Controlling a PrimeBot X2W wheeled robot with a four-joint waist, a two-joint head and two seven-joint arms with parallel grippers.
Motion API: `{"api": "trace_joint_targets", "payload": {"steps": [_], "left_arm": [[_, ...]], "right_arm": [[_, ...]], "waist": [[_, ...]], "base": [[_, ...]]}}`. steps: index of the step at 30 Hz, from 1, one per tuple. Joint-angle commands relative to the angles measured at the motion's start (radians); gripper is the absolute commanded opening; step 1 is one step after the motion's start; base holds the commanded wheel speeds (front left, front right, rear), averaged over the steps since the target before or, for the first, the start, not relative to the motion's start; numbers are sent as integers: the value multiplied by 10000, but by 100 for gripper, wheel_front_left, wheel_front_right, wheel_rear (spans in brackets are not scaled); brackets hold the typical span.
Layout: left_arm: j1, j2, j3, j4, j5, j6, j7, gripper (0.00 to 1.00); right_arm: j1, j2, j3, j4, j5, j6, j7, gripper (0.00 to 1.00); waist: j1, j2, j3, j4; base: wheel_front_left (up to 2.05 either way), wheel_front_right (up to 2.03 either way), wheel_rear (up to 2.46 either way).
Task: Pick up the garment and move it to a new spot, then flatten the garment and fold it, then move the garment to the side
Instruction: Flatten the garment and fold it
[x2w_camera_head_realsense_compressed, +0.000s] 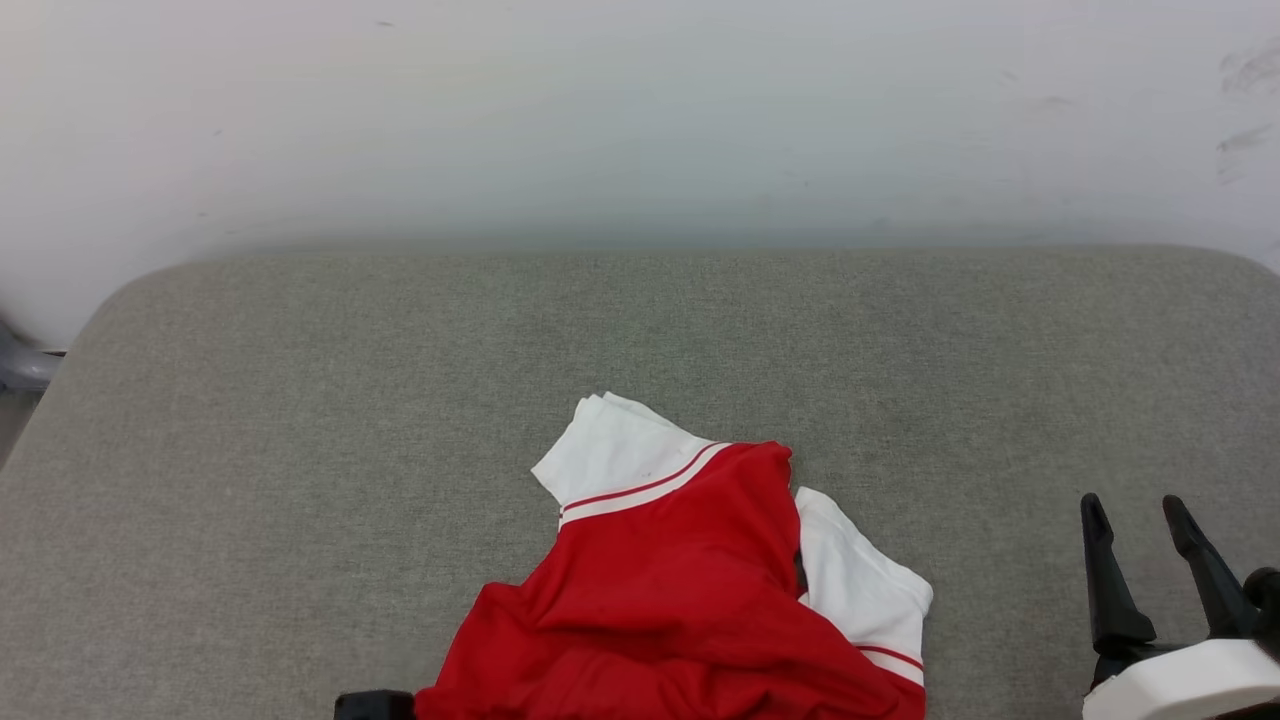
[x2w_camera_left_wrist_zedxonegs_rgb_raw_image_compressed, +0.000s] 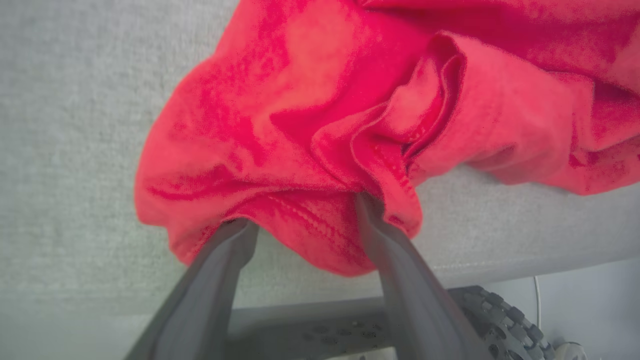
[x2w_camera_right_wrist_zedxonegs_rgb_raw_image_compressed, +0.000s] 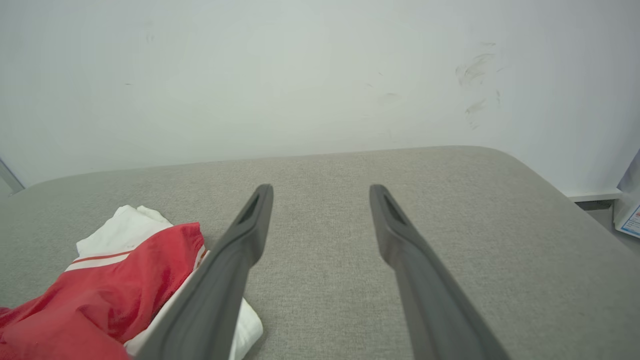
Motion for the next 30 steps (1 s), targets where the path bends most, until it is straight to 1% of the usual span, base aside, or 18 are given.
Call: {"api": "trace_joint_targets", "payload": {"steps": [1,12,15,18,20,23,27,30], "left_arm": [[-234,-28,78,-29,191,-56,-371,100],[-1373,-209,489,-249,1404,-394,-3581,100],[-1598,-161,587,-316,1637,-417,-4126,100],[-1867,-77,632,-436,1887,-387,-4447,100],[-2050,-1,626,-535,2031,-390,-4560,100],[-2284,49,594,-709,2185,-345,-4615,100],[-2650,-36,574,-883,2295,-326,-4700,100],[-2934,-134,526,-910,2331,-404,-4778,100]], "right_arm": [[161,16,-66,-55,38,-9,42,100],[185,17,-608,120,237,-9,560,100],[90,16,-693,274,494,-9,940,100],[-69,7,-690,383,616,-9,1558,100],[-191,-181,-589,478,791,-9,2124,100],[-442,-625,-150,659,1213,-9,3154,100],[-986,-1457,729,860,1749,-9,4691,100],[-1528,-2077,1453,957,2102,-9,5594,100]], "waist": [[1,0,-20,-16],[1,0,-78,57],[1,0,-32,152],[1,0,34,328],[1,0,145,469],[1,0,376,677],[1,0,832,1001],[1,0,1243,1256]], "base": [[0,0,0],[0,0,0],[0,0,0],[0,0,0],[0,0,0],[0,0,0],[0,0,0],[0,0,0]]}}
